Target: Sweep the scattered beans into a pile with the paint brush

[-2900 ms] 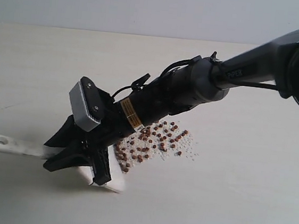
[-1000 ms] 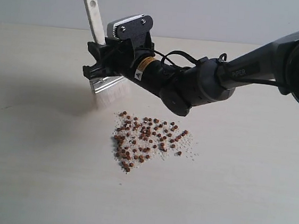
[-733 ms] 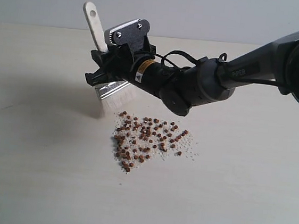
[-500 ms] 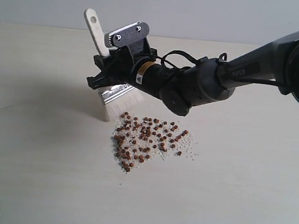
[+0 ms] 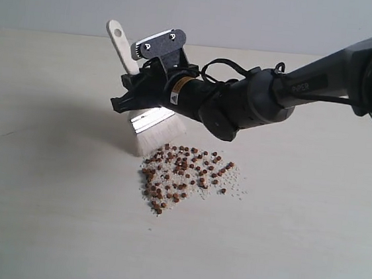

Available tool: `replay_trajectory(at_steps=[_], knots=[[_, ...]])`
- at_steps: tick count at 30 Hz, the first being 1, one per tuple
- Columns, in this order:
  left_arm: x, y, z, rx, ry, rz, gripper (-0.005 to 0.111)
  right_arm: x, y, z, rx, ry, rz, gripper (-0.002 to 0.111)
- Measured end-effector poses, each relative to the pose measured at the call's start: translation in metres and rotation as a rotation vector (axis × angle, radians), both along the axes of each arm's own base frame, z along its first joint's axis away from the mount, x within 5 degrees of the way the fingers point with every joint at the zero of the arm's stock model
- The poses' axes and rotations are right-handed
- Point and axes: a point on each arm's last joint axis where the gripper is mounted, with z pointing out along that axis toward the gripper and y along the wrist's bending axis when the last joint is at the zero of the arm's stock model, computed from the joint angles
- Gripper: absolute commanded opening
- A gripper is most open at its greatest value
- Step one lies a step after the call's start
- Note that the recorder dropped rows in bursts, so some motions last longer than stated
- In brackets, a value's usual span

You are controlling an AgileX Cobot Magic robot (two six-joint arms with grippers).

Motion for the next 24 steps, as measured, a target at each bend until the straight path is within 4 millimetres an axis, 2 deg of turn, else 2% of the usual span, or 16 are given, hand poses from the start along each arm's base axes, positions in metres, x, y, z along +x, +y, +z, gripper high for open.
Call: replay_trajectory(at_steps=[10,22,24], knots=[[0.000,0.000,0.000,0.000,0.000,0.000,0.000,0.000,0.002,0.028,0.068,-0.067,0.009,0.000],[0.000,0.000,0.000,0.000,0.000,0.000,0.000,-0.017,0.012,0.022,-0.026,-0.045,0.266,0.000],[0.000,0.000,0.000,0.000,0.000,0.000,0.000,-0.019,0.012,0.026,-0.048,-0.063,0.303,0.000]])
